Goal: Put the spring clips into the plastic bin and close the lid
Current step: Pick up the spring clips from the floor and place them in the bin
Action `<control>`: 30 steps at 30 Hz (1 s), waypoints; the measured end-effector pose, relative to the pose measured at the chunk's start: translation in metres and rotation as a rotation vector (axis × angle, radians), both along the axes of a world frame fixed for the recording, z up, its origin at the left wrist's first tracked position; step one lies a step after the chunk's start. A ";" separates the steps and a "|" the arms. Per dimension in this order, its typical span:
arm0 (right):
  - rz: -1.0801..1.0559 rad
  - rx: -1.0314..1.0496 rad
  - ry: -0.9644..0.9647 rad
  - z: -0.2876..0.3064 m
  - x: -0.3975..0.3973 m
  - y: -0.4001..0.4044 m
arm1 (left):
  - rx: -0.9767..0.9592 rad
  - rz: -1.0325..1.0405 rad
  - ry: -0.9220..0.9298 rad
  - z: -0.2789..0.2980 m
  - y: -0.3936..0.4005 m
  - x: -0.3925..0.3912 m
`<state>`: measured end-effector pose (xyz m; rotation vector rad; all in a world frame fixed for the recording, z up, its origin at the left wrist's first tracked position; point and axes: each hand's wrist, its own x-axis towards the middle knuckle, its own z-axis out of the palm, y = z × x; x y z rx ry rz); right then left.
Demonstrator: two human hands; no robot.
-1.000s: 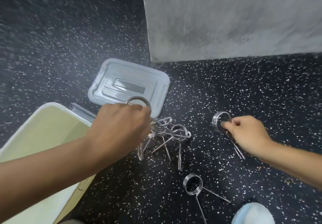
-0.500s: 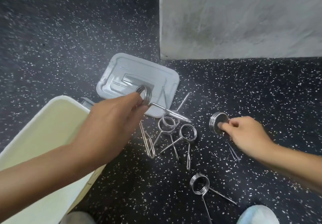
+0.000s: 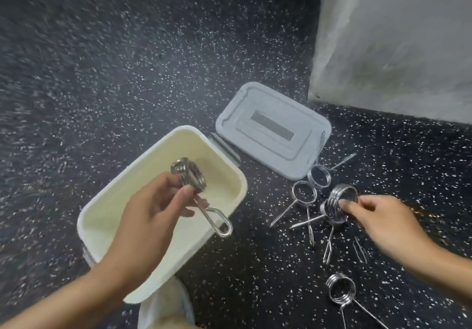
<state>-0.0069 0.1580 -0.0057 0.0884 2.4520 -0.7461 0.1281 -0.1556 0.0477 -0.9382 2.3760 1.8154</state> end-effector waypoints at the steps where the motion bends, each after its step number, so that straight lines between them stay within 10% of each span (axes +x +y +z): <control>1: 0.002 -0.004 -0.002 0.001 0.001 -0.007 | 0.045 0.076 -0.013 -0.003 -0.002 0.005; 13: 0.055 -0.119 -0.036 0.019 0.005 -0.082 | 0.885 0.987 -0.059 -0.085 -0.035 0.006; 30: 0.132 -0.347 -0.123 0.076 0.004 -0.171 | 1.129 1.221 -0.137 -0.121 -0.025 0.026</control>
